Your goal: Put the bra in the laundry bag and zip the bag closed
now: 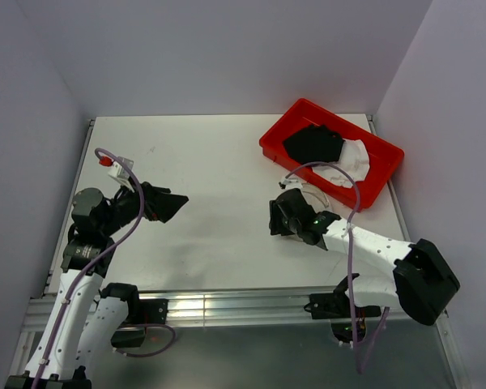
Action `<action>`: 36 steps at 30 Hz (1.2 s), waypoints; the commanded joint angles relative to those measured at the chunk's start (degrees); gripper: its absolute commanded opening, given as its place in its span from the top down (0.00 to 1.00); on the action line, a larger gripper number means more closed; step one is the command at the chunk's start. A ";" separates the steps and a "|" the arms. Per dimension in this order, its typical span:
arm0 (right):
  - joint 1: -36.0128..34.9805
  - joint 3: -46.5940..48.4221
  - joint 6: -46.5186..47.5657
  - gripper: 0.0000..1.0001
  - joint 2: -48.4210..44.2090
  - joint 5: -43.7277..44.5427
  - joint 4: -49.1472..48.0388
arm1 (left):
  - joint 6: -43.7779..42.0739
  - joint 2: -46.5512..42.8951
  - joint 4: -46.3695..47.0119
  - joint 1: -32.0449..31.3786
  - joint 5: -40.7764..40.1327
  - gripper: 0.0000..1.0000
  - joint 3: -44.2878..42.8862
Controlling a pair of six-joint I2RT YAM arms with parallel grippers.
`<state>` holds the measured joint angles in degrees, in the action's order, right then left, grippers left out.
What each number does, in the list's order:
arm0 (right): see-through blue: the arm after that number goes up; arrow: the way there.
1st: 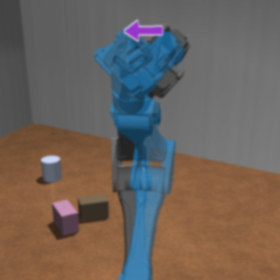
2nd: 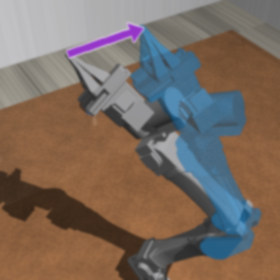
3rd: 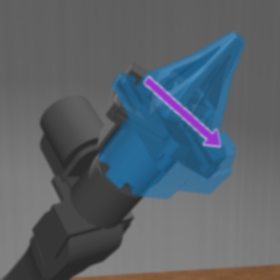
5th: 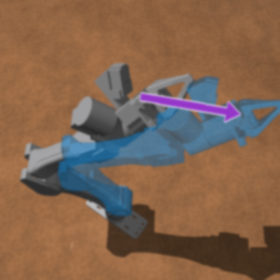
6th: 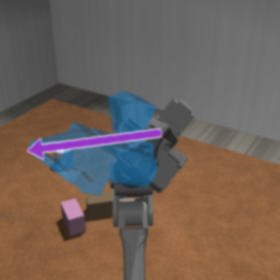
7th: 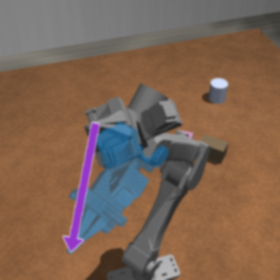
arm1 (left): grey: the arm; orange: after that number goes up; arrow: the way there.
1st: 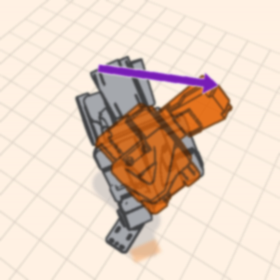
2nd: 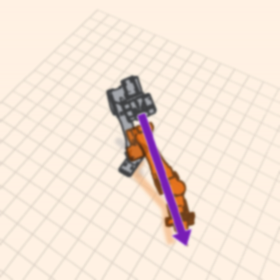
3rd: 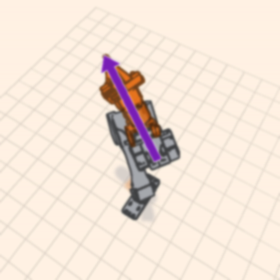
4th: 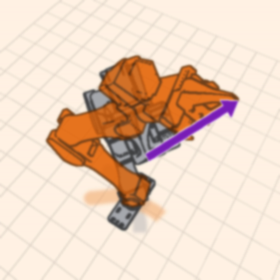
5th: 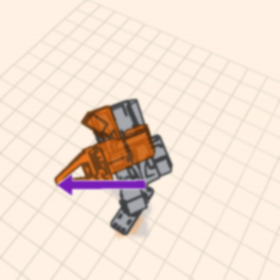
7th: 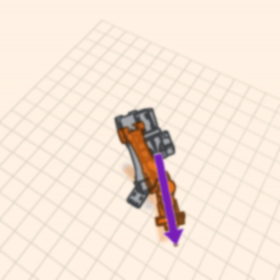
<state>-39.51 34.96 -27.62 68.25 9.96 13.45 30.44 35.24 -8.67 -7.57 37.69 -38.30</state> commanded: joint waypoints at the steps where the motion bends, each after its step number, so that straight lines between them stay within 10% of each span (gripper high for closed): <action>1: -0.48 2.92 -0.33 0.44 2.76 4.53 -0.71 | -1.08 -0.18 0.14 0.28 -0.69 0.01 -2.30; 9: -0.48 9.51 -0.77 0.48 15.59 9.11 3.25 | 0.06 0.18 0.15 -0.42 -1.56 0.01 -1.86; 16: -0.57 11.96 -0.51 0.99 23.94 12.80 3.24 | -0.64 0.09 -1.87 -1.04 -3.24 0.01 -1.95; 23: -5.92 16.27 2.74 1.00 17.37 10.27 -1.05 | -1.52 -1.49 -3.55 -1.13 -6.48 0.01 -3.18; 36: -12.52 52.99 -4.26 1.00 15.24 -9.07 -8.79 | -2.75 -6.85 -16.37 -1.13 -25.37 0.01 -11.52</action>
<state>-51.22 82.98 -27.44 83.05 5.58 7.79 29.10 30.17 -21.58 -8.62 18.94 -45.82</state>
